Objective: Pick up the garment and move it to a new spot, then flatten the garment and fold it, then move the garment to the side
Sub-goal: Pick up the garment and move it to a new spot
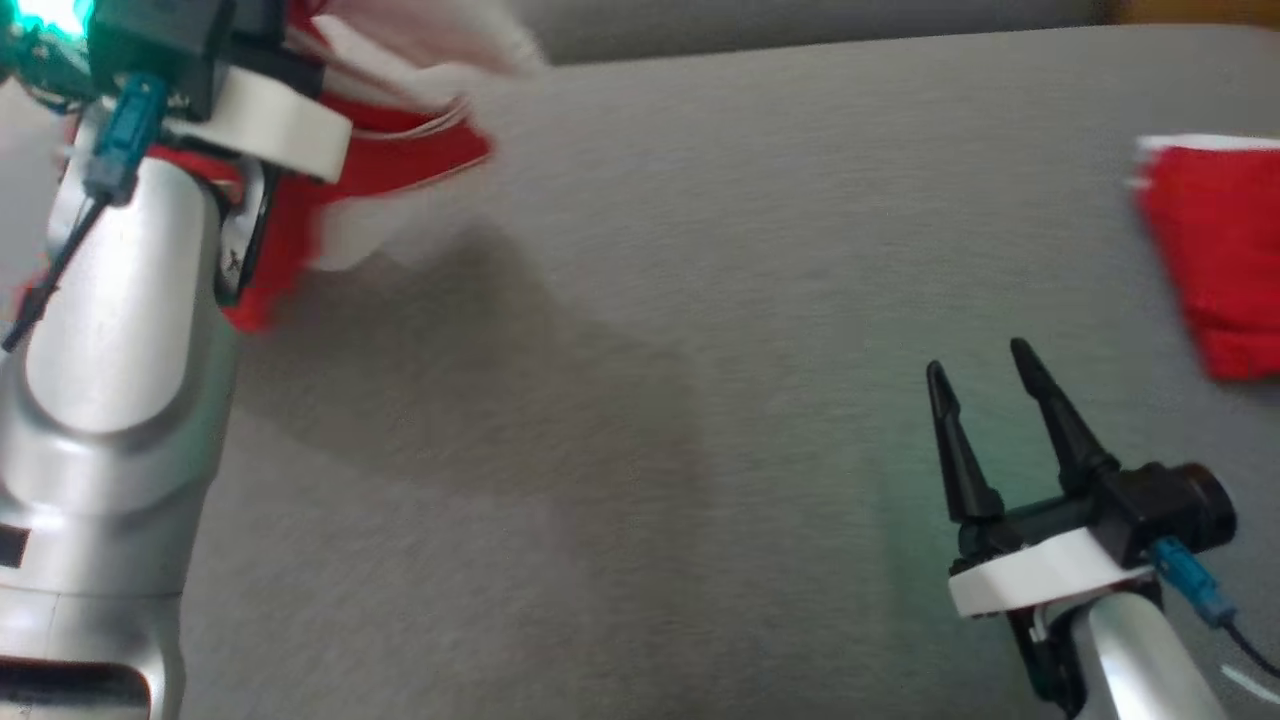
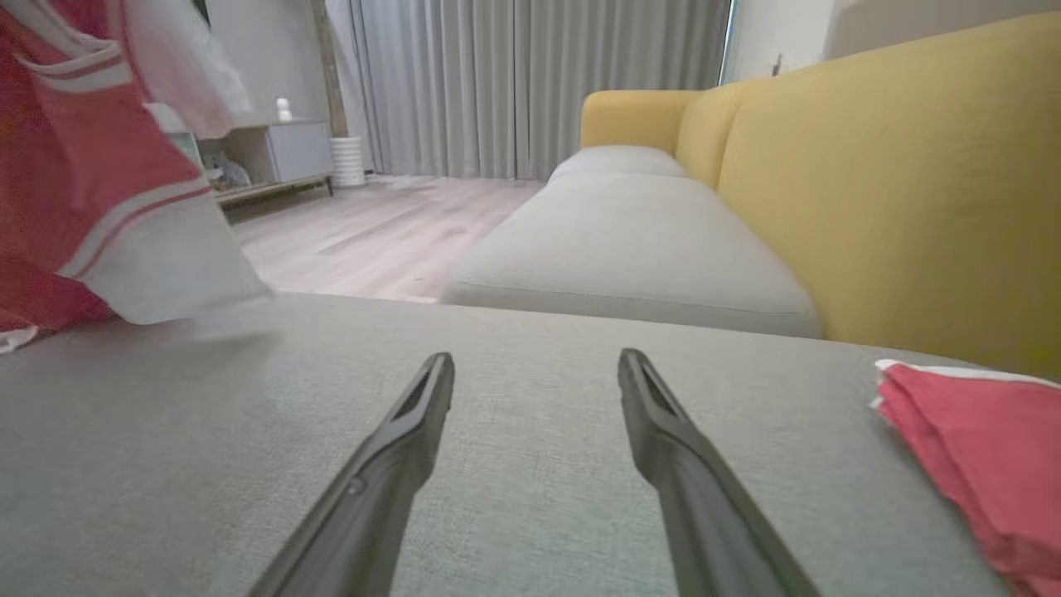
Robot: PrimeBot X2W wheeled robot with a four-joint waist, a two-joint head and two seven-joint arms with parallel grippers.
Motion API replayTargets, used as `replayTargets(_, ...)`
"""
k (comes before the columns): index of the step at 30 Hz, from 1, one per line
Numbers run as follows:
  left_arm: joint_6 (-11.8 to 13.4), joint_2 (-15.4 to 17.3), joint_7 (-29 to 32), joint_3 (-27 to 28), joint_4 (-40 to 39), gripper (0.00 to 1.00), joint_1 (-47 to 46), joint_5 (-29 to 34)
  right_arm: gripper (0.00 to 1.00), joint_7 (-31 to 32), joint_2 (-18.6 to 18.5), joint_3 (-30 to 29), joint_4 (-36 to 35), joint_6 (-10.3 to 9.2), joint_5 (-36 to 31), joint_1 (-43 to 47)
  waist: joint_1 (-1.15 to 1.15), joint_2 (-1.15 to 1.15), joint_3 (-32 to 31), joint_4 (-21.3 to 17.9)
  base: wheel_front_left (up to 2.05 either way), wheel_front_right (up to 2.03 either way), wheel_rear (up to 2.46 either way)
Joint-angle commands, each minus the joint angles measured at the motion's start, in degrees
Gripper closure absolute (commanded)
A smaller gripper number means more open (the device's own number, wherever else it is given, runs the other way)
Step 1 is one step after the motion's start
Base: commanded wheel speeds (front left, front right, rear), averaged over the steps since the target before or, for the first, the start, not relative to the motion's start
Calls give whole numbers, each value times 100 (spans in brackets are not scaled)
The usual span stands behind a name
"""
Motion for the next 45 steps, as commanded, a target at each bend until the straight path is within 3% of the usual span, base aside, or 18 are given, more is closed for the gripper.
replayTargets(1, -17, 243, 72, 156, -311, 100, -318, -61, 0, 4, 32, 132, -182, -4, 56, -55, 1, 0, -597, -863, 0, 0, 0)
replayTargets(10, -137, 117, 560, -9, -891, 100, -138, -316, 0, 4, 217, 201, -350, -4, 74, -21, 1, 0, -445, -1888, 0, 0, 0)
replayTargets(15, -178, 15, 616, -143, -653, 100, 175, -467, 0, 4, 283, 215, -409, -4, 129, -139, 1, 0, 20, -2114, 0, 0, 0)
replayTargets(20, -254, -175, 321, -464, -28, 100, 812, -584, 0, 4, 324, 282, -388, -4, 204, -260, 1, 0, 547, -2090, 0, 0, 0)
replayTargets(21, -260, -241, 201, -523, 139, 64, 945, -611, 0, 4, 327, 303, -374, -4, 213, -286, 1, 0, 630, -2056, 0, 0, 0)
replayTargets(22, -260, -241, 201, -523, 139, 64, 945, -611, 0, 4, 327, 303, -374, -4, 213, -286, 1, 0, 630, -2056, 0, 0, 0)
replayTargets(23, -256, -311, 56, -571, 309, 0, 1064, -634, 0, 4, 330, 323, -357, -4, 216, -312, 1, 0, 696, -2015, 0, 0, 0)
replayTargets(28, -18, -727, -793, -759, 989, 0, 1501, -625, 0, 4, 336, 332, -281, -4, 193, -391, 1, 0, 791, -1658, 0, 0, 0)
replayTargets(33, 510, -1021, -1214, -772, 1013, 0, 2011, -598, 0, 4, 337, 209, -164, -4, 86, -272, 1, 0, 444, -1042, 0, 0, 0)
replayTargets(39, 1005, -1132, -1230, -513, -267, 0, 3264, -606, 0, 4, 332, -135, -15, -4, 52, 117, 1, 0, -281, -260, 0, 0, 0)
replayTargets(45, 1254, -1127, -1231, -114, -1313, 0, 4814, -531, 0, 4, 332, -422, 44, -4, -27, 667, 1, 0, -956, 322, 0, 0, 0)
